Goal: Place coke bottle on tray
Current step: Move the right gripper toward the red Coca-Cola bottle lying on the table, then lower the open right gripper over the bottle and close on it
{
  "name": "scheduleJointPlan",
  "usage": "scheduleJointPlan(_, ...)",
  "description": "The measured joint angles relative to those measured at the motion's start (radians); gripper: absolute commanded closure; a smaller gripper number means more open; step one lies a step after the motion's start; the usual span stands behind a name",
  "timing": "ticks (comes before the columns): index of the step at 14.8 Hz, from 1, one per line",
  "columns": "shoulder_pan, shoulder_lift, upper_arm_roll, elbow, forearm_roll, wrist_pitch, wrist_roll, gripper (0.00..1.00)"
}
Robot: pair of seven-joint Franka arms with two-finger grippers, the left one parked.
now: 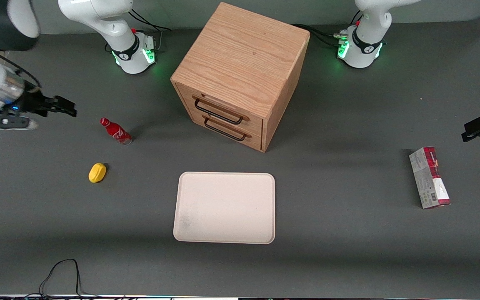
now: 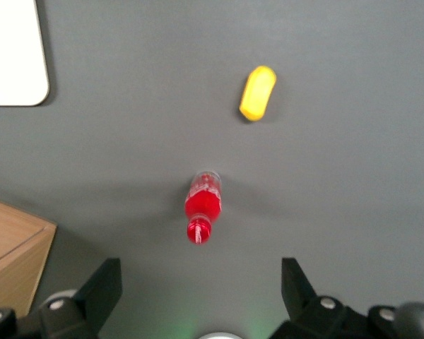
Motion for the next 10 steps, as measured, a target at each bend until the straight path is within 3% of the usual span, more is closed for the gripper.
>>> scheduleJointPlan(5, 0.007, -0.048, 0.003, -0.358, -0.001, 0.393, -0.009, 0.00)
scheduleJointPlan(10, 0.007, -0.043, 0.003, -0.494, -0.001, 0.574, -0.047, 0.01)
